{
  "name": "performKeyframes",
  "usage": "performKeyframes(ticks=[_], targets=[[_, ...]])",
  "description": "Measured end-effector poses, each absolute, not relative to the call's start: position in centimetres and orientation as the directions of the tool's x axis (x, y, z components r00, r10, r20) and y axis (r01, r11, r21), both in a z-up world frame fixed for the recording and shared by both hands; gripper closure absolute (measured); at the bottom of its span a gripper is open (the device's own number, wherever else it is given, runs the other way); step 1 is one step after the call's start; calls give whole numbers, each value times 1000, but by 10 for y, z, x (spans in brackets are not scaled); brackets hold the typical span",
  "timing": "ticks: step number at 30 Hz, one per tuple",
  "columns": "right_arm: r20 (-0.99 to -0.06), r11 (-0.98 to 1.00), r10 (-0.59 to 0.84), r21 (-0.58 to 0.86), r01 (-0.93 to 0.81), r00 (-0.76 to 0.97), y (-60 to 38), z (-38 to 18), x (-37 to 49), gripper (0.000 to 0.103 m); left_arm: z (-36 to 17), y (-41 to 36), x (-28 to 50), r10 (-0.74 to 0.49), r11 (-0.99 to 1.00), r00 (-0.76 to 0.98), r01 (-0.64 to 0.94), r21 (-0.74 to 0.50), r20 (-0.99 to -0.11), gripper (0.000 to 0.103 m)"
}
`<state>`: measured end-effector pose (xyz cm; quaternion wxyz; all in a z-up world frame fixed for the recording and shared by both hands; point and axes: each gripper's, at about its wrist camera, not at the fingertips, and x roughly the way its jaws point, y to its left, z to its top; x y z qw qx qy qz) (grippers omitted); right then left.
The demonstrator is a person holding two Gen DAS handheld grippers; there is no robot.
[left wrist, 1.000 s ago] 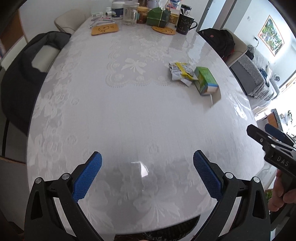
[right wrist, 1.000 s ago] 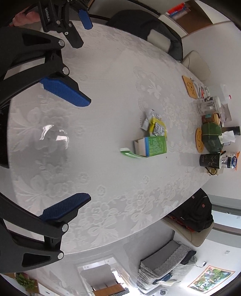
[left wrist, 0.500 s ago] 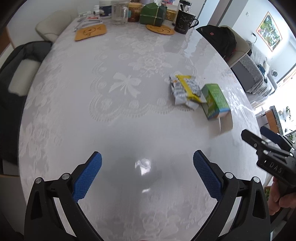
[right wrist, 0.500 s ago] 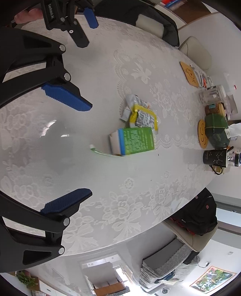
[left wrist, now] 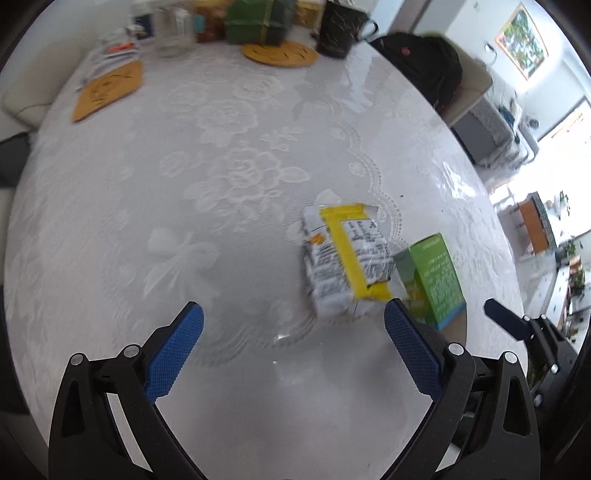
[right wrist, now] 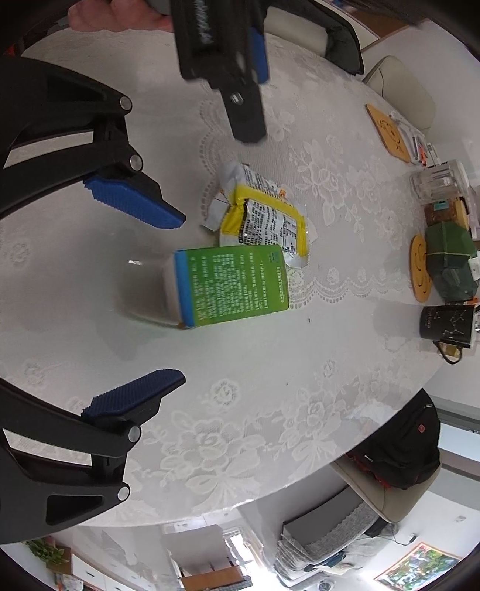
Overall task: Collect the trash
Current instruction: 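Grasp the silver-yellow wrapper with the left tool while the right tool grasps the green box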
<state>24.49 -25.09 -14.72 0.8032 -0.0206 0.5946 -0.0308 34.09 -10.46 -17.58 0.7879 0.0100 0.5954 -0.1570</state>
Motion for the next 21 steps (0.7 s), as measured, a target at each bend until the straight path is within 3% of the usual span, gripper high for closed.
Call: performKeyframes(ticks=[2,3,4,10,16,18,21], targets=[[-956,997,-71,-66,29,283,-250,-157,251,30,-183,-113,351,-236,948,221,267,-174,-946,8],[-958,997,-70,-65,30,278,-249,-160,253,39,-186,-117,355,-232,948,218,270,-170,-948,9],[-960,997,-72,-66,32,271,-249,-164,255,56,-189,-119,359,-229,948,215,273,-166,-949,9],[-957,997,-56,-38,68,285,-260,-164,246,59,-211,-139,373,-198,947,162,287,-146,-967,19],[-953,994,-66,-35,108,295,-281,-154,228,59,-225,-152,379,-192,954,129,255,-155,-973,39],[-952,992,-68,-32,124,298,-289,-151,223,59,-225,-159,378,-198,949,123,273,-159,-972,65],[-952,989,-66,-22,148,300,-301,-147,218,59,-227,-168,381,-175,954,113,266,-140,-978,77]])
